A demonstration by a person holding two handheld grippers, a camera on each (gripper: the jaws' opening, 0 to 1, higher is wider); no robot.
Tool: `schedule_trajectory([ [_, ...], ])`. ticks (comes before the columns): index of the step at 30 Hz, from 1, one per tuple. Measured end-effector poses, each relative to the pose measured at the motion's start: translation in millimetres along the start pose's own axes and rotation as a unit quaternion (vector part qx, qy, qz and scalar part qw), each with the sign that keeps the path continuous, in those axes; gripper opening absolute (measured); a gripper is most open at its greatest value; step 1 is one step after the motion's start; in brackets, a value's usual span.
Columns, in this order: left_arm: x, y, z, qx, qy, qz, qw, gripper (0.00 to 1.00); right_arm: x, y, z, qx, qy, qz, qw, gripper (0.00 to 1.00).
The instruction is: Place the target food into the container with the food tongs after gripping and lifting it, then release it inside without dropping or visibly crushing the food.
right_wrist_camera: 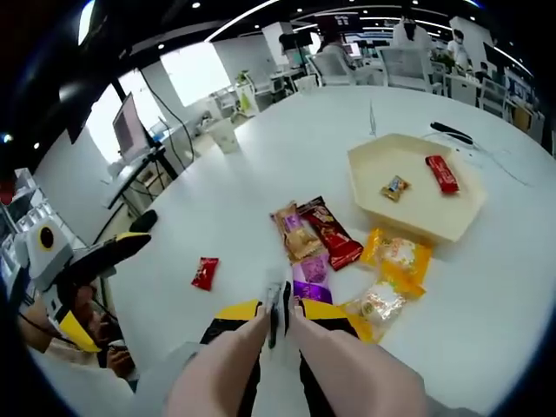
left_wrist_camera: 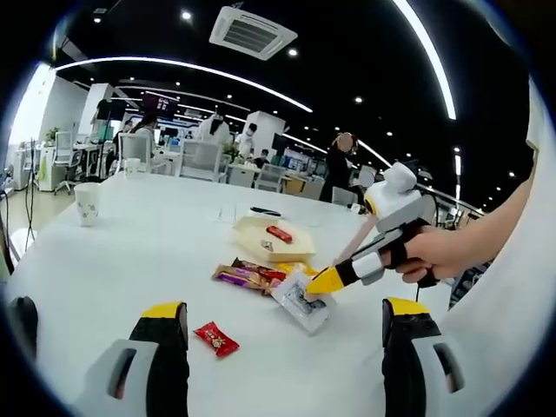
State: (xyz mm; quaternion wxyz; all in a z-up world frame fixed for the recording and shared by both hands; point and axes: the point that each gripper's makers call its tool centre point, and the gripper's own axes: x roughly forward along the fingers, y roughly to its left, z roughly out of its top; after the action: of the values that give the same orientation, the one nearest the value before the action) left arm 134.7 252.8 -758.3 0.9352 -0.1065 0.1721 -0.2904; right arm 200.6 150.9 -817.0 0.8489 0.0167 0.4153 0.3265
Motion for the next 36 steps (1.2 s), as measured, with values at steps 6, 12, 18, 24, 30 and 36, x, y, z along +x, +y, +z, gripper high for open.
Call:
schedule_trajectory([
  [6,1.6,-8.8,0.4,0.001,-0.004,-0.003,1.0000,0.93,-3.3,-3.9,-6.0,-0.006,0.000,-0.009,0.9999,0.15],
  [12,2.4,-18.6,-7.2,0.000,0.001,-0.010,1.0000,0.93,-5.3,-5.3,-12.7,0.002,0.004,-0.010,0.9999,0.15],
  [18,3.9,-22.8,-7.1,-0.001,0.004,-0.013,0.9999,0.93,-8.2,-8.8,-10.7,0.009,-0.001,-0.009,0.9999,0.15],
  [24,5.0,-23.0,-5.7,-0.006,0.000,-0.013,0.9999,0.94,-9.7,-7.6,-11.0,0.007,0.000,-0.007,1.0000,0.16],
  [30,6.5,-25.1,-6.7,-0.013,-0.003,-0.016,0.9998,0.95,-9.8,-6.8,-13.2,0.022,0.004,0.004,0.9997,0.16],
  [36,8.1,-26.2,-5.2,-0.019,-0.007,-0.021,0.9996,0.96,-11.3,-7.7,-14.8,0.022,0.006,0.001,0.9998,0.16],
])
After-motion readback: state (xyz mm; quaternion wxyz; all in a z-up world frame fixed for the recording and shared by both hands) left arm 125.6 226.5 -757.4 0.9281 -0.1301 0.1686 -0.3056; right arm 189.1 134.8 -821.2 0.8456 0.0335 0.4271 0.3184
